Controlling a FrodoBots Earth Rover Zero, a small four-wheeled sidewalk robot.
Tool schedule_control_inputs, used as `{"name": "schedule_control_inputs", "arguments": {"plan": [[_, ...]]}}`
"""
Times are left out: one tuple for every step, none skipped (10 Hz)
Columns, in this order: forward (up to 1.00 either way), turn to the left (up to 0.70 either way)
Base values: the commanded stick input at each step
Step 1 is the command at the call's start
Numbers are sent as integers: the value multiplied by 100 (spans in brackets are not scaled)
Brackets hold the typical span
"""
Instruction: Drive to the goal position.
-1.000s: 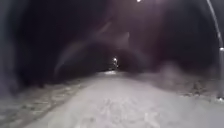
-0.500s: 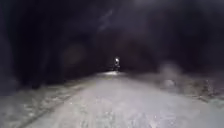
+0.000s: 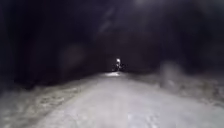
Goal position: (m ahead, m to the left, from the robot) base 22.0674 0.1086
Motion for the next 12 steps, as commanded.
{"name": "schedule_control_inputs", "arguments": {"plan": [[100, 21], [100, 3], [100, 3], [100, 3], [100, 7], [100, 22], [100, 29], [100, 29], [100, 6], [100, 4], [100, 4], [100, 4]]}}
